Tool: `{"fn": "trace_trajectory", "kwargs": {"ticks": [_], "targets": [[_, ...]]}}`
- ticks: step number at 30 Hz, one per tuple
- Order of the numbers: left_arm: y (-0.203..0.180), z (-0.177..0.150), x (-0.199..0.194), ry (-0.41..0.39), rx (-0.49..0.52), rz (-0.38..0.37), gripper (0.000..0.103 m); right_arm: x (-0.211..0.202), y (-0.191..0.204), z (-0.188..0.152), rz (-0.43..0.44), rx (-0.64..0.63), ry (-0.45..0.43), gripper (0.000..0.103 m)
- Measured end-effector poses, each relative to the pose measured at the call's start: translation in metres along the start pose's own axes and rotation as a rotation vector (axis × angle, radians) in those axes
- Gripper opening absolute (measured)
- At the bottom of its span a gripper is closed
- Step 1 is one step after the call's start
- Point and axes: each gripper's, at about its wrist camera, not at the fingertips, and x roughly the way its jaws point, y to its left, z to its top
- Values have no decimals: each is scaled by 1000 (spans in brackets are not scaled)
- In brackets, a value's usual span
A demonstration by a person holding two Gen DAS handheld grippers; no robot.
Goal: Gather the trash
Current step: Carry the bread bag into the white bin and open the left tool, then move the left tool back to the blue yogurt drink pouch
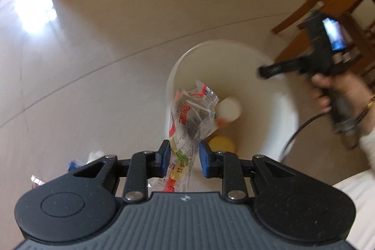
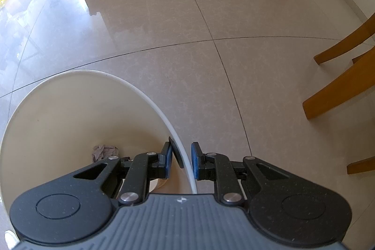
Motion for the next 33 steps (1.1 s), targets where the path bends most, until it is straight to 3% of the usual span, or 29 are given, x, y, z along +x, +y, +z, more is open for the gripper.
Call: {"fn": "trace_trajectory", "kwargs": {"ticks": [2, 4, 6, 7, 14, 18, 24, 33], "targets": [[-16, 12, 1, -15, 25, -33, 31, 0, 0, 1, 0, 0, 1, 20], [-29, 20, 5, -23, 38, -52, 61, 0, 0, 1, 1, -3, 0, 20], [-37, 24, 10, -56, 47, -43, 82, 0, -1, 0, 4, -2, -1, 20], [-40, 26, 11, -68, 52, -38, 84, 0, -1, 1, 5, -2, -1, 20], [-26, 27, 11, -46, 7, -30, 84, -1, -6, 0, 19, -2, -3, 19], [-1, 20, 0, -71, -17, 44, 90, -1, -7, -1, 20, -4, -3, 19], [66, -6, 1, -108, -110, 168, 91, -2, -6, -1, 18, -5, -5, 19], [177, -71, 82, -41, -320, 266, 91, -3, -2, -2, 11, -6, -5, 20]]}}
